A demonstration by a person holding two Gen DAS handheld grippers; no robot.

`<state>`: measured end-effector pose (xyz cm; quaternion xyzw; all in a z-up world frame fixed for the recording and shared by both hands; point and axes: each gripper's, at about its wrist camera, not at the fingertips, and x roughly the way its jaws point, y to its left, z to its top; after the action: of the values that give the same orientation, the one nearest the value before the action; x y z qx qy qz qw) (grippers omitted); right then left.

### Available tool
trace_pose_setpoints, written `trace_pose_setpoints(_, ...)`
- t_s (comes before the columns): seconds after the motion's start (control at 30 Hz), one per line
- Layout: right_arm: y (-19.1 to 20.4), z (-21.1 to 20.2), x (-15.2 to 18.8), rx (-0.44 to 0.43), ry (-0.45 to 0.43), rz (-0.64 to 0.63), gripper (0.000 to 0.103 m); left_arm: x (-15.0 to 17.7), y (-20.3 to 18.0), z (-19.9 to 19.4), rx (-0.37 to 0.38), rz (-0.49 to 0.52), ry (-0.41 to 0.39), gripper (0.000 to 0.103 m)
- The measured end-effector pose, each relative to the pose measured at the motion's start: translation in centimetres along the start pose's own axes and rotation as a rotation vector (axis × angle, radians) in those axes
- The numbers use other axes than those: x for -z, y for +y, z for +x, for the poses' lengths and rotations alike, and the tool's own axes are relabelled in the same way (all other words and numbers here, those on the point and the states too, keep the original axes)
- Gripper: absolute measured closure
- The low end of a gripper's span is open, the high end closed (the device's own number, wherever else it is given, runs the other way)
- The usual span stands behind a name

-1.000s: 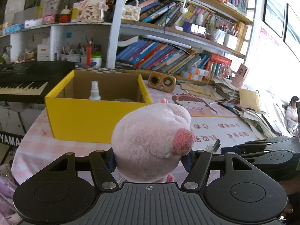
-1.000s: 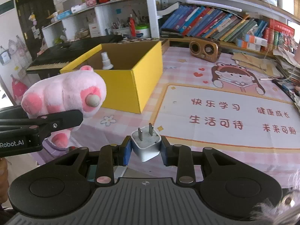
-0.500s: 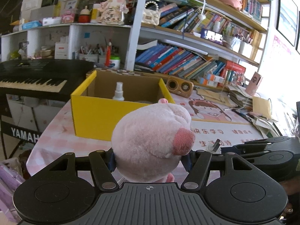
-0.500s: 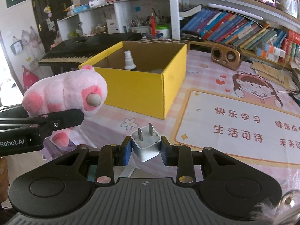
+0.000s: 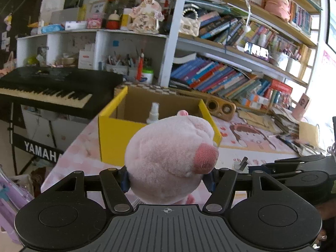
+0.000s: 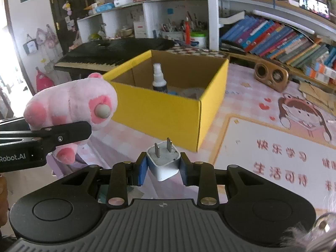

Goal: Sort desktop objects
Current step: 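Lift the pig and adapter and carry them over the yellow box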

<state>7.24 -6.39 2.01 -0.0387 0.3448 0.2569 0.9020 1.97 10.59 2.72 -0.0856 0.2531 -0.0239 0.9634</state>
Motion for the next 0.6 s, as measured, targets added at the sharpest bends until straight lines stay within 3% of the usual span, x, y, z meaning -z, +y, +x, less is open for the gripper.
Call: trace_pose_setpoints(0.6,-3.6,4.4,-7.6,-0.056,-0.090,-0.061,0.074,-6.2,0.4,6.7,-0.078,0.009,-0.094,0.038)
